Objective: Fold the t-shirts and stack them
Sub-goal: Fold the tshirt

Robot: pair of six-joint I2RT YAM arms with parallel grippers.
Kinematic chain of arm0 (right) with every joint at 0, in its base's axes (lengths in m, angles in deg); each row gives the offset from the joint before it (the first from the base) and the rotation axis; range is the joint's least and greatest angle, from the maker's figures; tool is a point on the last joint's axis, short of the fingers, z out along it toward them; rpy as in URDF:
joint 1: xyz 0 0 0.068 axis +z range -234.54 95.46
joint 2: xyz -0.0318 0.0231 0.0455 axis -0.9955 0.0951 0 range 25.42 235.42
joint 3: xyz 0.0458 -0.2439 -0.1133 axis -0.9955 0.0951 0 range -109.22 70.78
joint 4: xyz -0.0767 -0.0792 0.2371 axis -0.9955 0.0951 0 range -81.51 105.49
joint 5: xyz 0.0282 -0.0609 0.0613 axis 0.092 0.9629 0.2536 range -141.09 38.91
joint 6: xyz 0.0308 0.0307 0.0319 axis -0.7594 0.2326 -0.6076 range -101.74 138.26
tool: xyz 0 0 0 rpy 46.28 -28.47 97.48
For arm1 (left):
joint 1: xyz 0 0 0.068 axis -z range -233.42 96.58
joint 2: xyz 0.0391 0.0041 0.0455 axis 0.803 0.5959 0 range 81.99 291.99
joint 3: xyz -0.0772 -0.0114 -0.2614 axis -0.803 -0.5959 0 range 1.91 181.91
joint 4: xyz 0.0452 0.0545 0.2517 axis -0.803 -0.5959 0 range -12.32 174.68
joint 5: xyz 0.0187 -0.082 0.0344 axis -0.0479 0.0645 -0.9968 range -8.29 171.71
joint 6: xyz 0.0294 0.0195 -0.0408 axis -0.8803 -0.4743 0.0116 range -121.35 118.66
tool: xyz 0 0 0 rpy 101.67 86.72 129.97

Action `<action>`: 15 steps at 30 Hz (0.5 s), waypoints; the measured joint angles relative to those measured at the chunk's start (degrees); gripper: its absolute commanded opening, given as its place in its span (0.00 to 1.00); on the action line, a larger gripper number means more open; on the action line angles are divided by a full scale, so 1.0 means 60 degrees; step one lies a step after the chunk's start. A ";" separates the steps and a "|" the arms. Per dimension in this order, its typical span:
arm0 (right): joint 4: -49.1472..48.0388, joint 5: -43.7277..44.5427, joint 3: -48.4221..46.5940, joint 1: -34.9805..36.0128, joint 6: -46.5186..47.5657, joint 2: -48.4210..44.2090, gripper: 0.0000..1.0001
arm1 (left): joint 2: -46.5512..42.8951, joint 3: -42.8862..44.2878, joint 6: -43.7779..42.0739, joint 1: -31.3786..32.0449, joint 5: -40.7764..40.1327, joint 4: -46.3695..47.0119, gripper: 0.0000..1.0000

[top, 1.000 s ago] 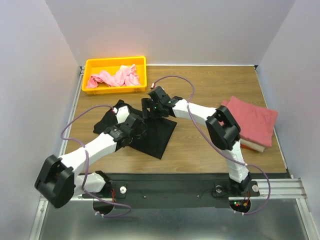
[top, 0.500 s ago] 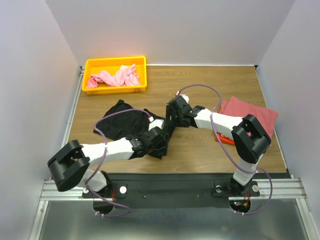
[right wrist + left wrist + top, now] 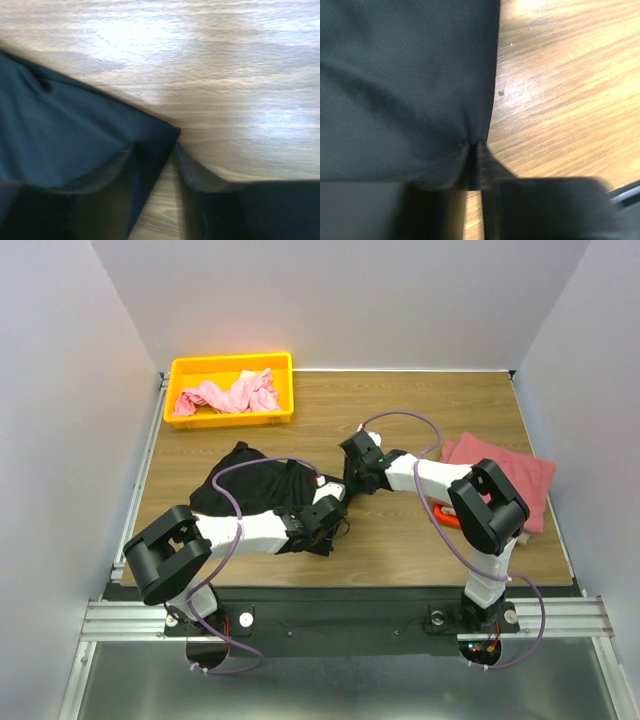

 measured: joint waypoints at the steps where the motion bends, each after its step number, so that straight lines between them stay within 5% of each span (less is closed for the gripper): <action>1: 0.0000 -0.0029 0.0000 -0.0004 -0.0026 0.0015 0.20 | 0.0029 0.0015 0.0000 0.0026 -0.0011 -0.0007 0.00; 5: -0.0066 -0.0087 0.0004 -0.0029 -0.0109 0.0087 0.01 | 0.0255 0.0211 0.0080 0.0372 -0.0262 -0.0004 0.00; 15: 0.0164 0.0525 0.1588 -0.0226 0.0076 -0.2029 0.01 | 0.0688 0.1392 0.0025 0.1861 0.0102 -0.0197 0.00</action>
